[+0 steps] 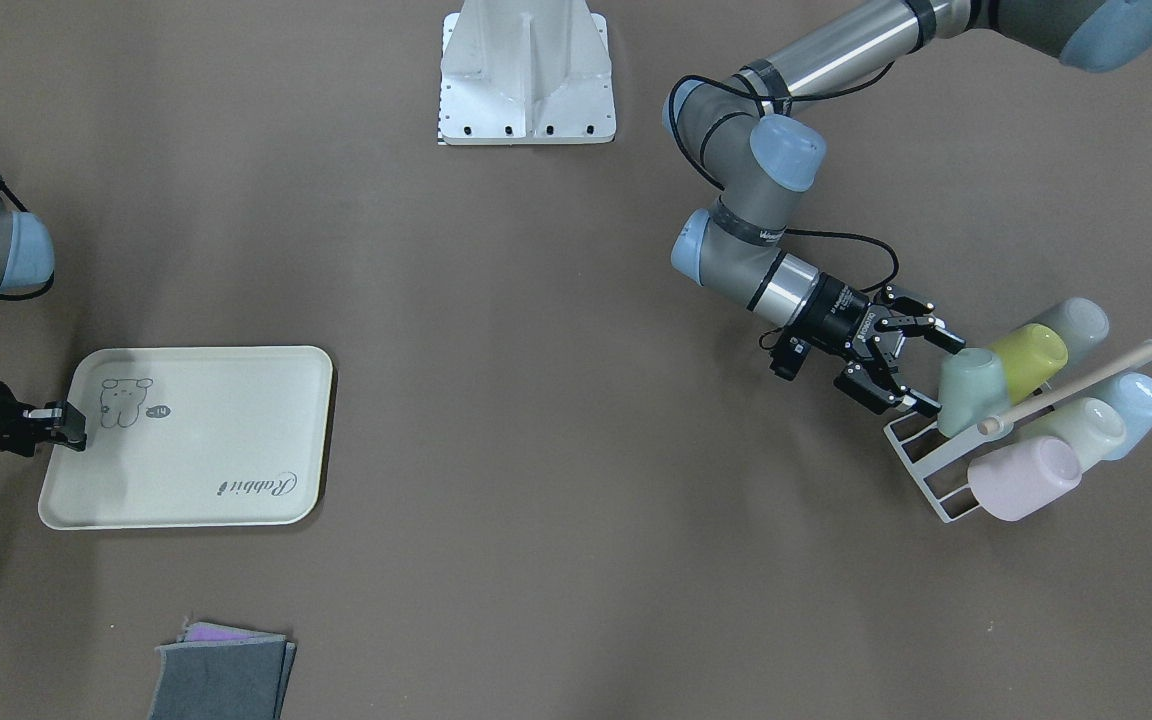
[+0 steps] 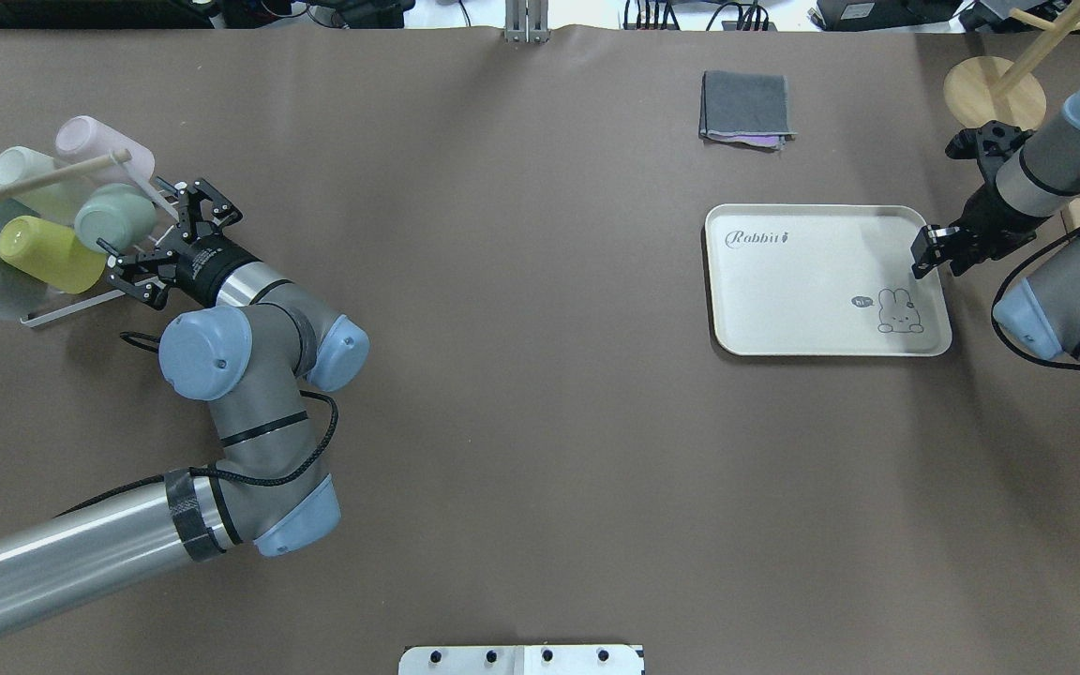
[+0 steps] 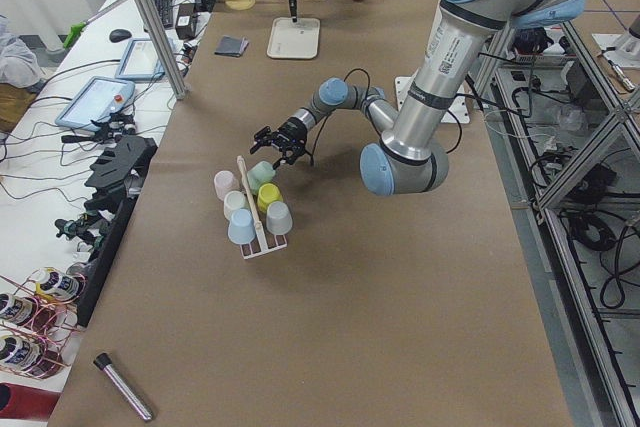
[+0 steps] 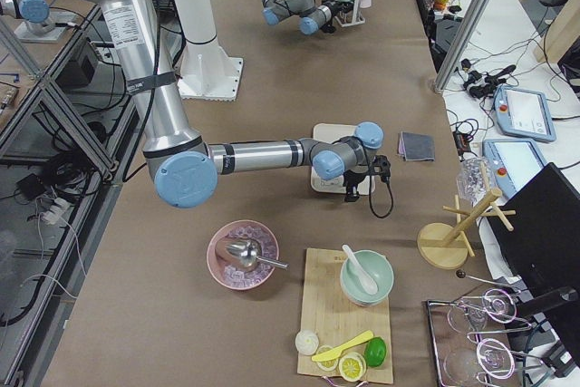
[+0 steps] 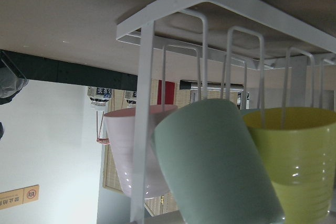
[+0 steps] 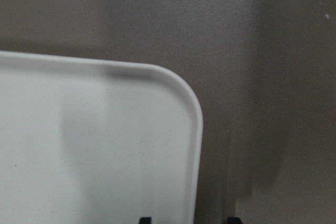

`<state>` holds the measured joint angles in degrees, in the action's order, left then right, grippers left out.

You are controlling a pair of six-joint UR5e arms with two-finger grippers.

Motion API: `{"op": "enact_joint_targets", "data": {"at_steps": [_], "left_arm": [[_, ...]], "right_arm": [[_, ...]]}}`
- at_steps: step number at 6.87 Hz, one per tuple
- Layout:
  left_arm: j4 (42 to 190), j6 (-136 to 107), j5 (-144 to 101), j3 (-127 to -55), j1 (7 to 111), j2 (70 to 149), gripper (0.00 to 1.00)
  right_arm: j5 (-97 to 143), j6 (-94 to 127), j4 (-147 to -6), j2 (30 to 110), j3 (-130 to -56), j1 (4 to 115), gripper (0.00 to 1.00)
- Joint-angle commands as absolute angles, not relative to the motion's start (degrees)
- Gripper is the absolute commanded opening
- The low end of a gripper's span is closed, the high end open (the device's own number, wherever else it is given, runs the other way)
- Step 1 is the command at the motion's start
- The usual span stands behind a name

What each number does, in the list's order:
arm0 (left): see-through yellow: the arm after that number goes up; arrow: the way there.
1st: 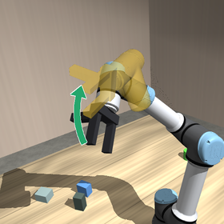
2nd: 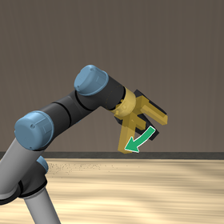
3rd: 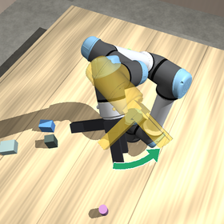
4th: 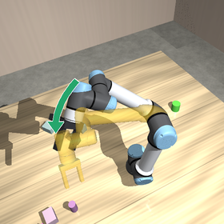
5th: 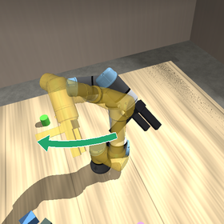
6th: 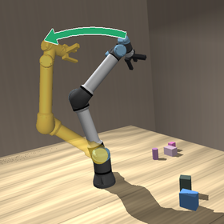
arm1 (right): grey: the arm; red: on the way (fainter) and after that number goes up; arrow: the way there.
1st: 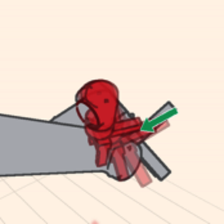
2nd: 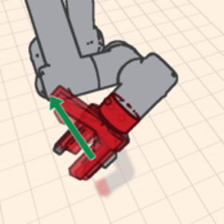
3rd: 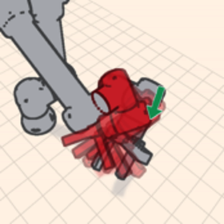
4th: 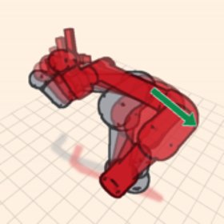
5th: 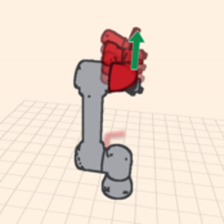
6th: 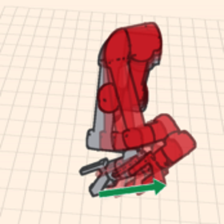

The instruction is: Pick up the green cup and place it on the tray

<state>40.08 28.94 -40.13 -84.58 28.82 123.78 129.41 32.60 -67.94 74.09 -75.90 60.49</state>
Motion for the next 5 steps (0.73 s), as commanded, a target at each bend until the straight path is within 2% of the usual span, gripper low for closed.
{"op": "enact_joint_targets", "data": {"at_steps": [1, 3, 5], "left_arm": [[39.11, 28.65, -40.43, -84.29, 28.83, 122.53, 0.96], [39.11, 28.57, -39.82, -84.03, 28.83, 122.26, 0.96], [39.11, 28.91, -40.52, -84.46, 28.57, 122.78, 0.96]], "right_arm": [[129.64, 32.61, -67.77, 74.53, -76.20, 60.56, 0.16], [129.64, 32.43, -67.76, 74.53, -76.03, 60.47, 0.00], [131.73, 32.52, -67.76, 74.09, -76.90, 63.00, 0.00]]}}
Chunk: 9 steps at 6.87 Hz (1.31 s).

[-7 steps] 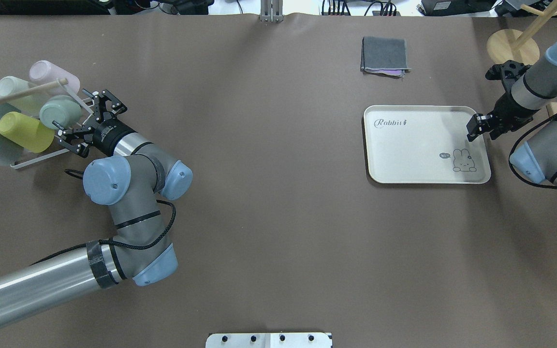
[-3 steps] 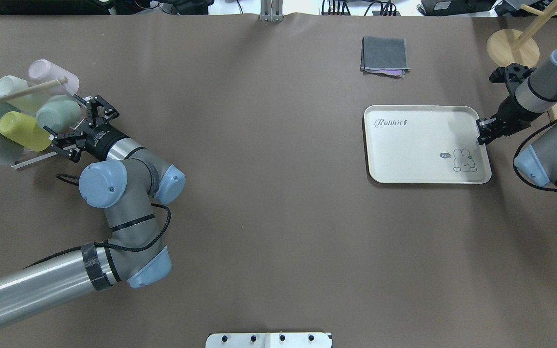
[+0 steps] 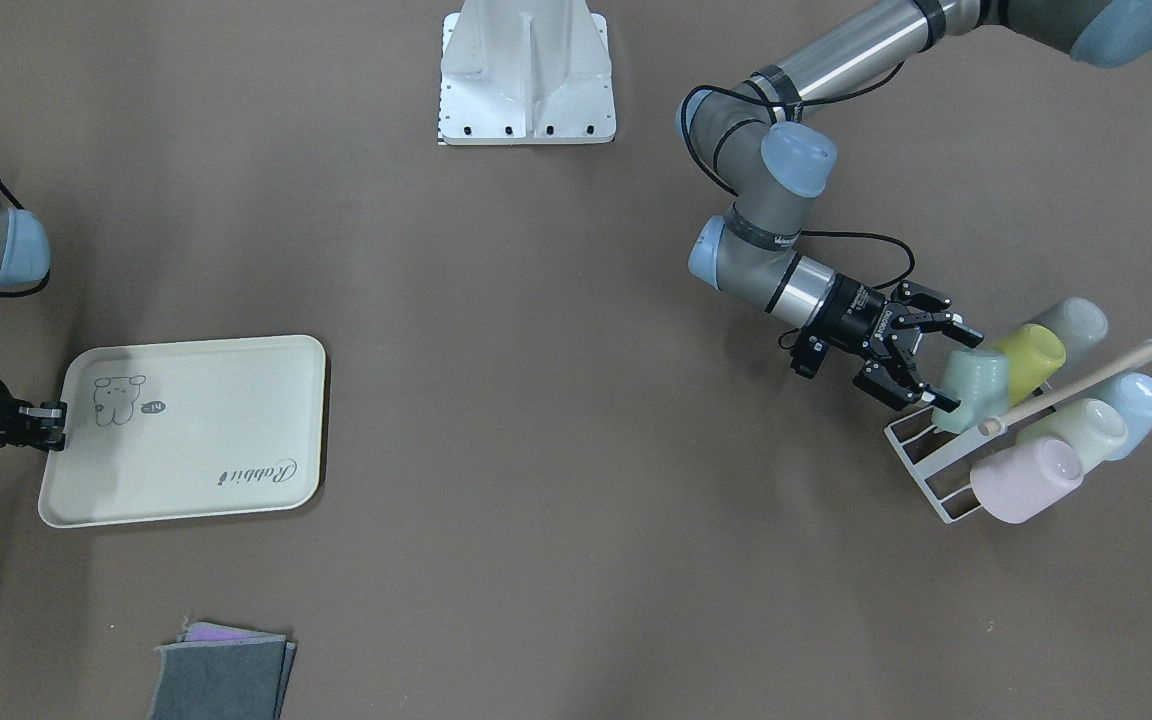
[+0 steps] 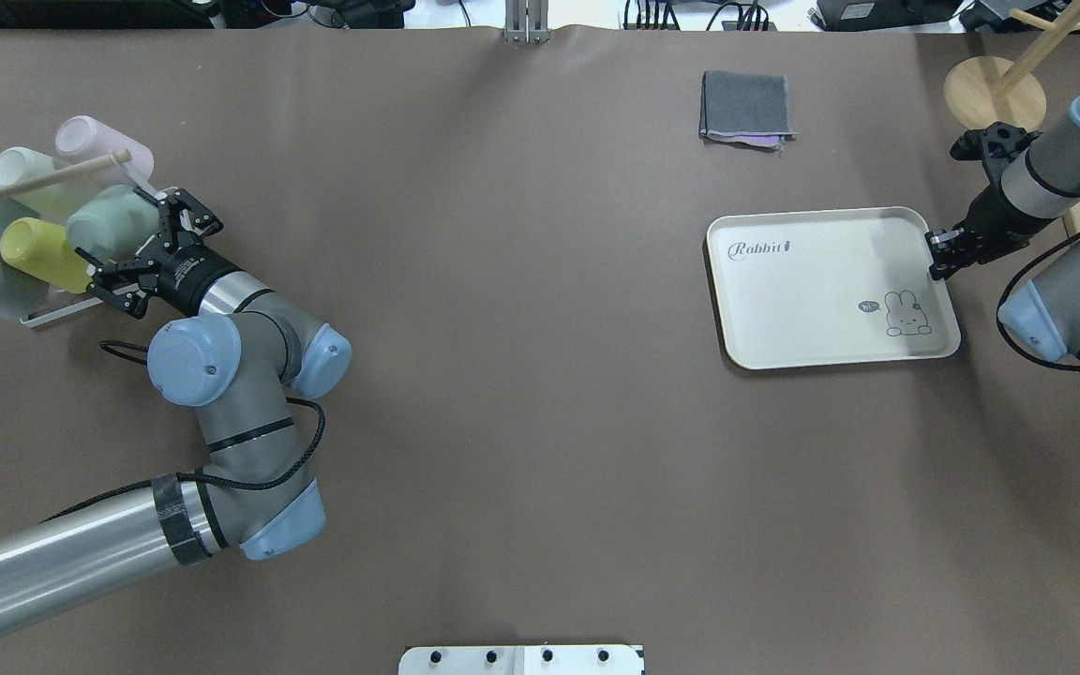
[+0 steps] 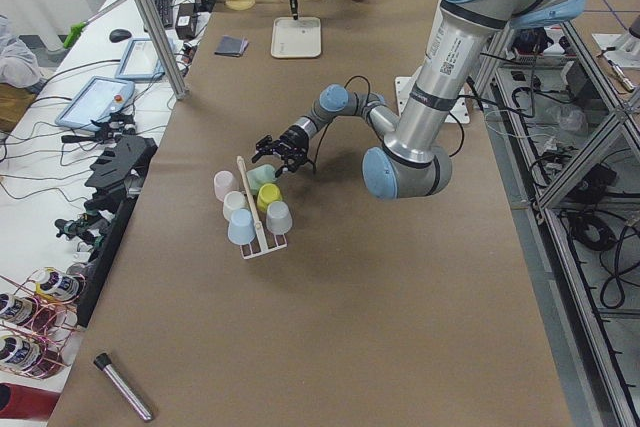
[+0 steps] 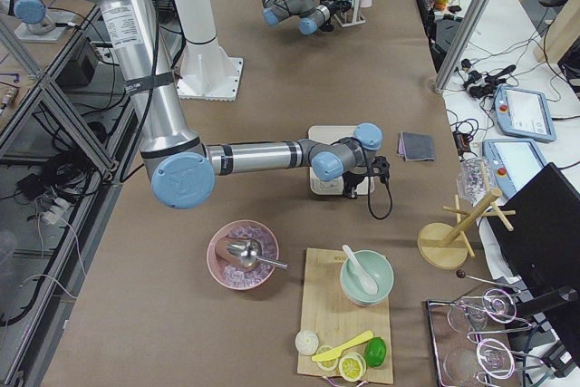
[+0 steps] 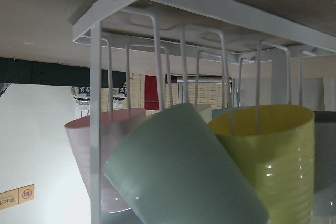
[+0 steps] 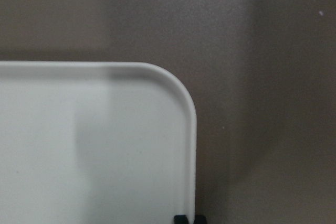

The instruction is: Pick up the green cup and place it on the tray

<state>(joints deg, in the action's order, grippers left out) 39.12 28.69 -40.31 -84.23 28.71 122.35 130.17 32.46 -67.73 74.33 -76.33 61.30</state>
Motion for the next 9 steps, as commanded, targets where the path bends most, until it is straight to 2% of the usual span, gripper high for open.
{"op": "enact_joint_targets", "data": {"at_steps": [1, 4, 6, 9], "left_arm": [[38.68, 29.18, -42.00, -84.64, 28.48, 124.09, 0.96], [33.85, 28.57, -43.94, -91.38, 26.64, 123.84, 0.96], [32.79, 22.55, -44.39, -94.74, 24.45, 118.77, 0.96], [32.34, 18.73, -39.23, -95.01, 22.60, 115.32, 0.95]], "right_arm": [[135.92, 32.43, -67.68, 73.66, -76.99, 65.71, 0.00], [143.42, 33.74, -63.22, 73.74, -78.57, 70.31, 0.00], [145.54, 37.68, -58.64, 70.95, -77.79, 69.79, 0.00], [142.06, 54.34, -58.36, 61.90, -77.87, 59.37, 0.00]]}}
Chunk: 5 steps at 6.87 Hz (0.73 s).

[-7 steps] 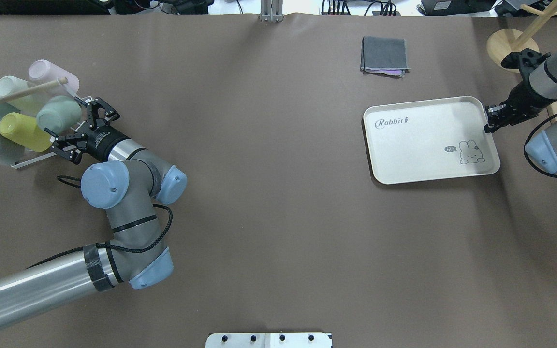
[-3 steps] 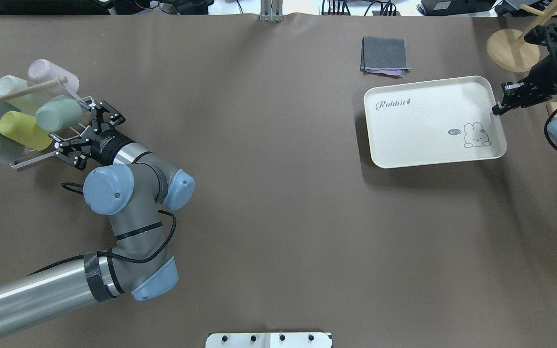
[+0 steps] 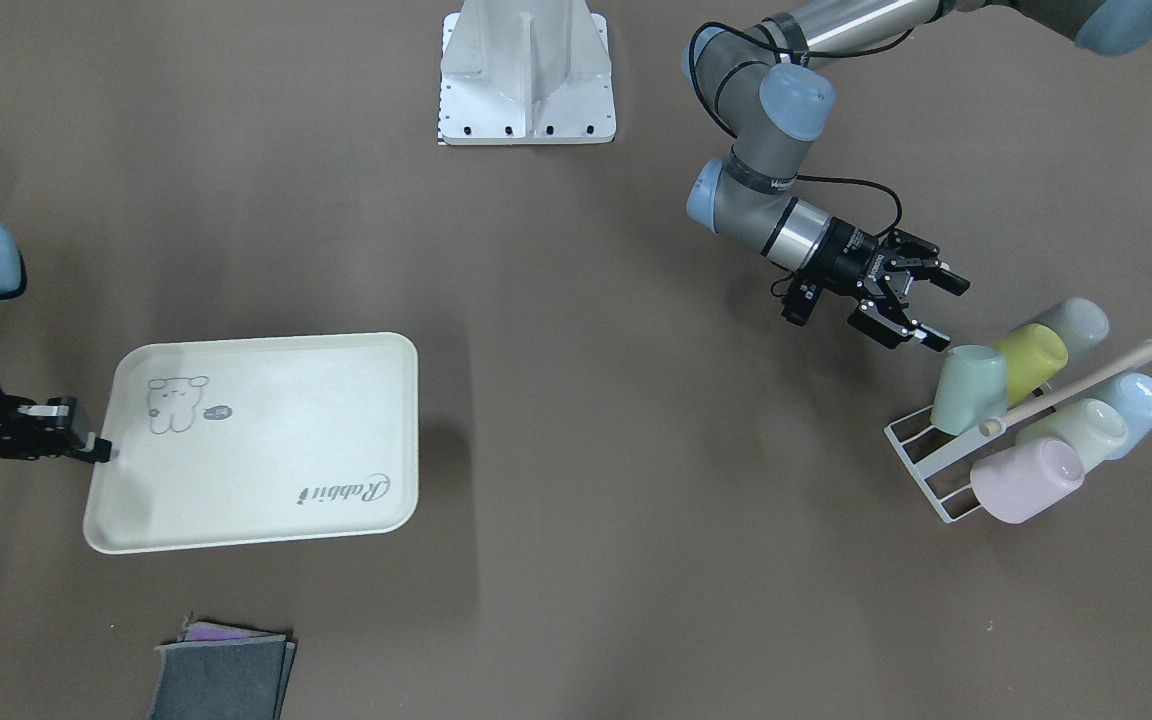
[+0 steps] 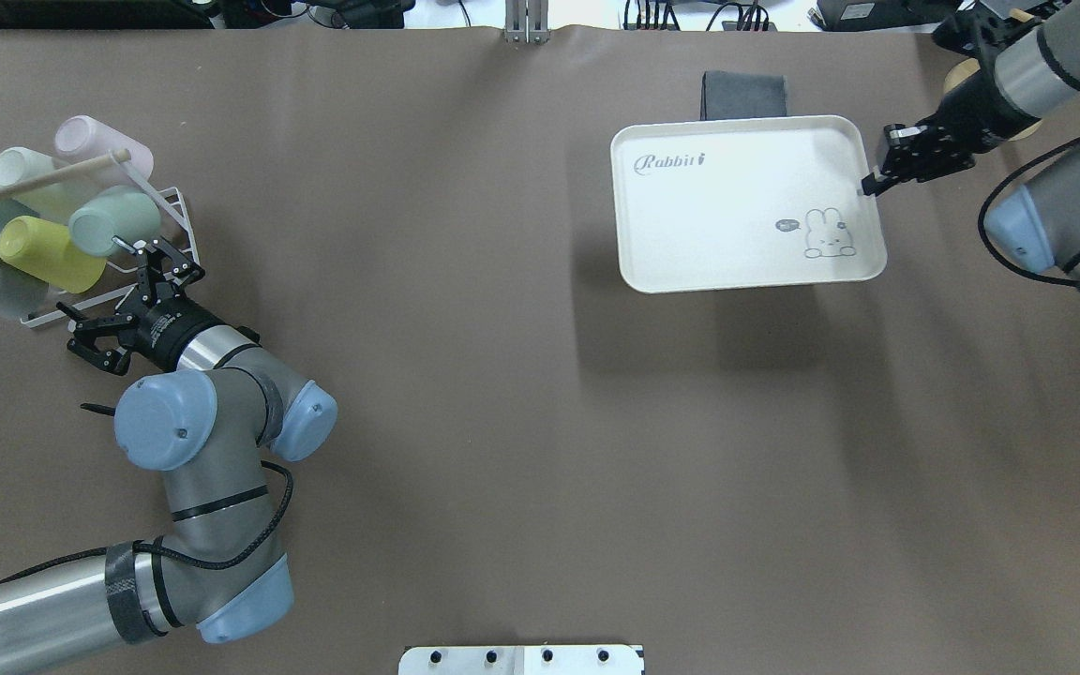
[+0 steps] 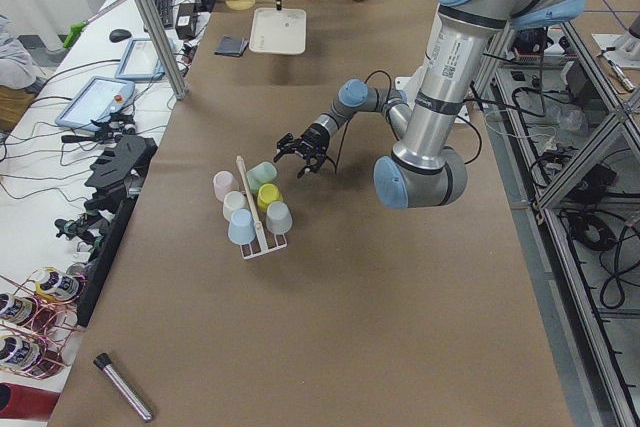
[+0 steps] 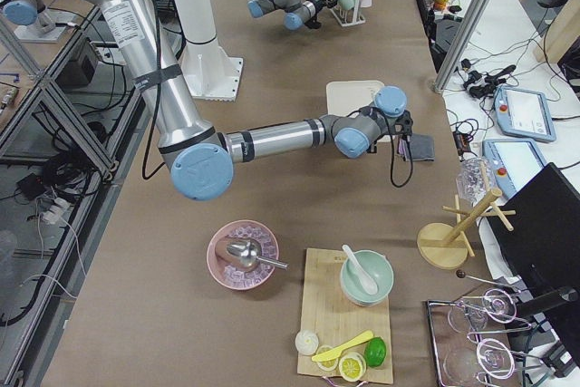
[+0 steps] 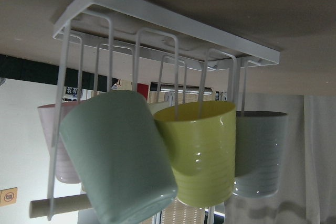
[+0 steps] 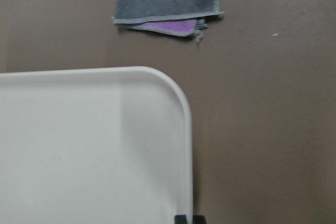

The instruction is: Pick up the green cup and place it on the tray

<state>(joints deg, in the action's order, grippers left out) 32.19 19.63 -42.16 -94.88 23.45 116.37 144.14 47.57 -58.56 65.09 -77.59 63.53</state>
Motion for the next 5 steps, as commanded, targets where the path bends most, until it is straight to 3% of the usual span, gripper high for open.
{"op": "enact_joint_targets", "data": {"at_steps": [1, 5], "left_arm": [[32.60, 18.37, -35.98, -94.57, 22.24, 115.40, 0.94], [32.78, 12.58, -30.06, -92.56, 22.15, 113.82, 0.90]], "right_arm": [[137.25, 59.80, -55.92, 60.92, -78.22, 54.71, 0.00], [125.80, 73.89, -51.43, 57.92, -78.22, 44.40, 0.00]]}}
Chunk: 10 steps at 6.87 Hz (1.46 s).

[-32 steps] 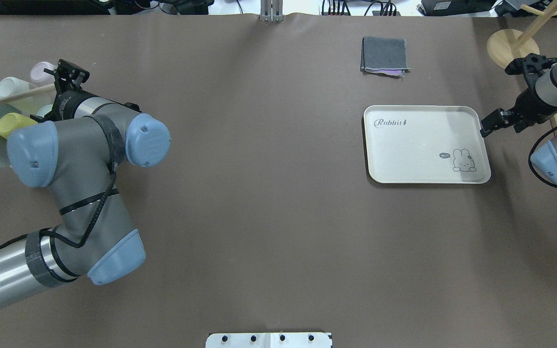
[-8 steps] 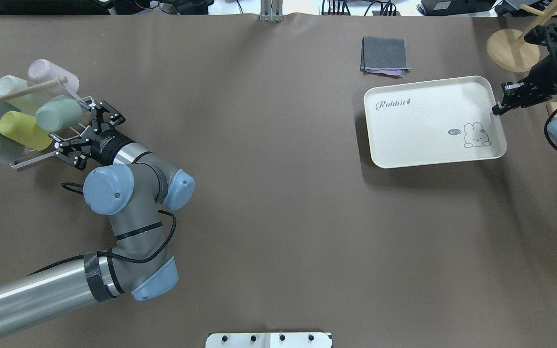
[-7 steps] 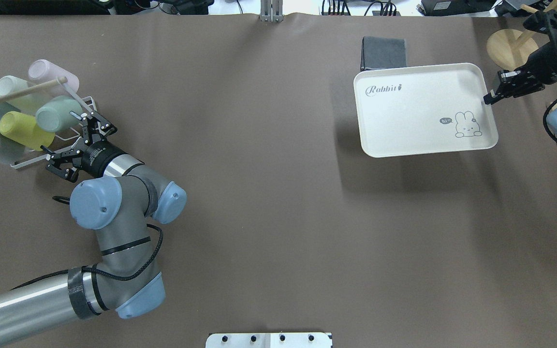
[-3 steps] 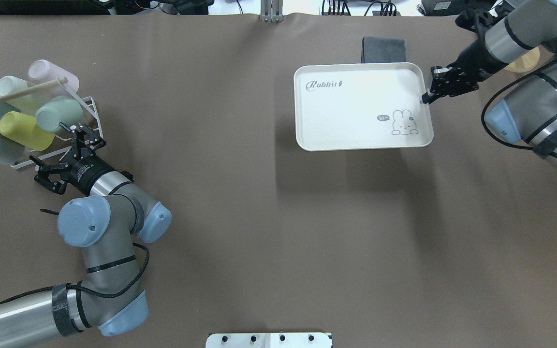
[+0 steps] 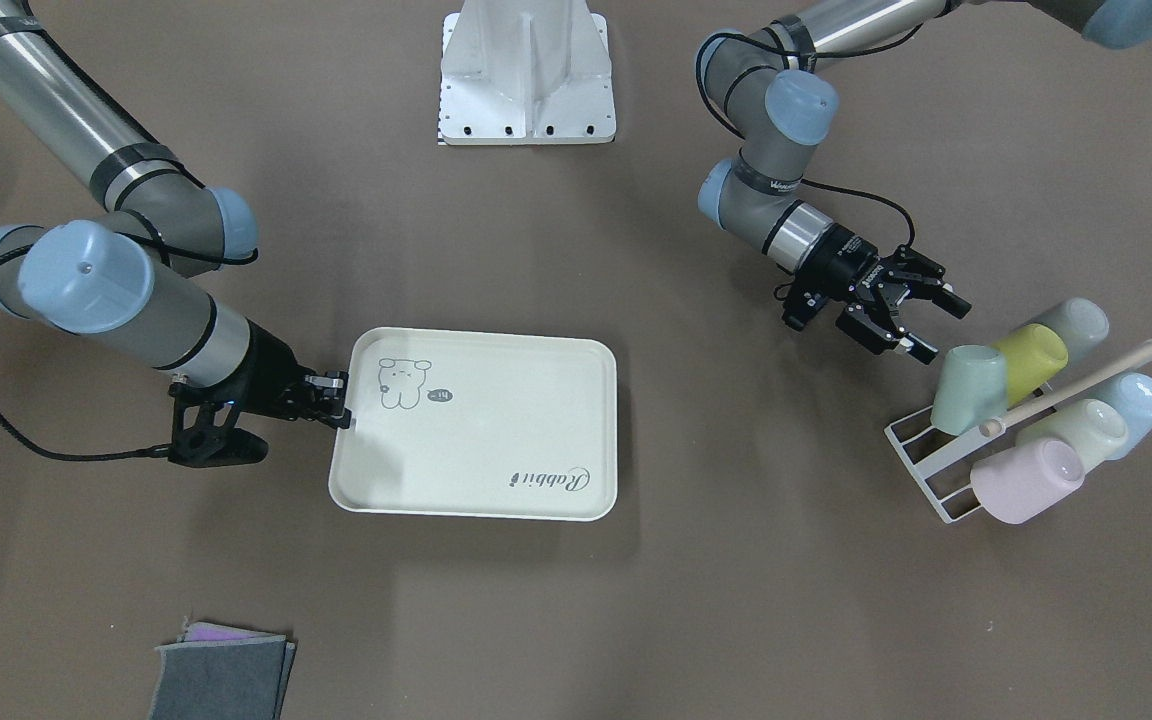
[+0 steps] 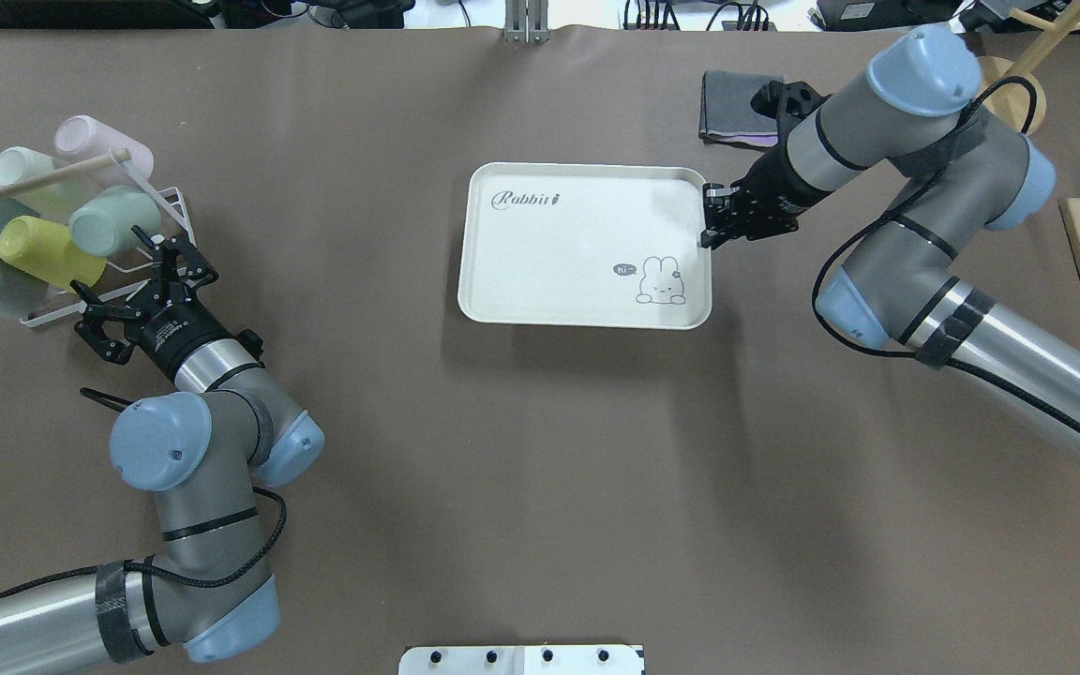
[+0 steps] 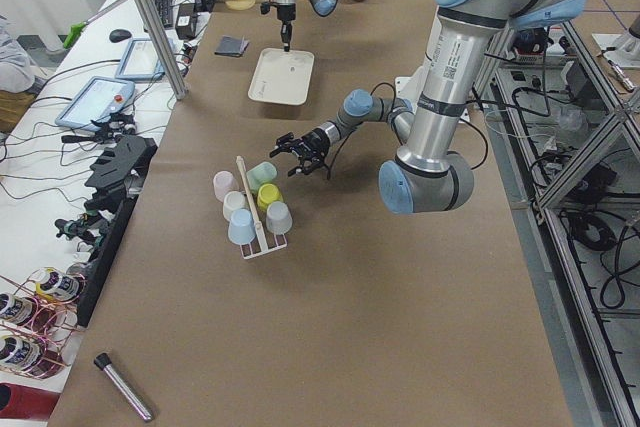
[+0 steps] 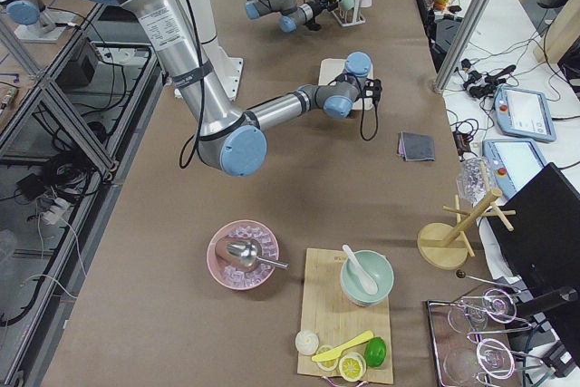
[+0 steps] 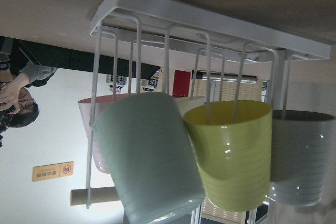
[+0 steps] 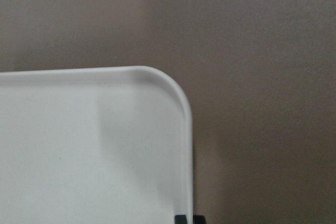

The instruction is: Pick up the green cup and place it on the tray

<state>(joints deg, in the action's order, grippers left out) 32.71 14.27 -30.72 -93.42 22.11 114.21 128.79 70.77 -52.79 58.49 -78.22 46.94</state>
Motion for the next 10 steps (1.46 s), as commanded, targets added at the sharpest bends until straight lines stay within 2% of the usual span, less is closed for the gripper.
{"op": "enact_joint_targets", "data": {"at_steps": [1, 4, 10], "left_arm": [[32.87, 10.22, -30.06, -92.03, 22.32, 113.64, 0.90], [36.81, 9.58, -29.71, -87.38, 23.72, 113.90, 0.89], [37.35, 9.49, -25.16, -87.27, 24.08, 115.31, 0.90]], "right_arm": [[124.64, 74.35, -51.16, 57.92, -78.22, 43.34, 0.00], [124.45, 74.36, -51.15, 57.39, -78.05, 42.19, 0.00], [124.45, 73.74, -50.80, 57.74, -77.35, 40.52, 0.00]]}}
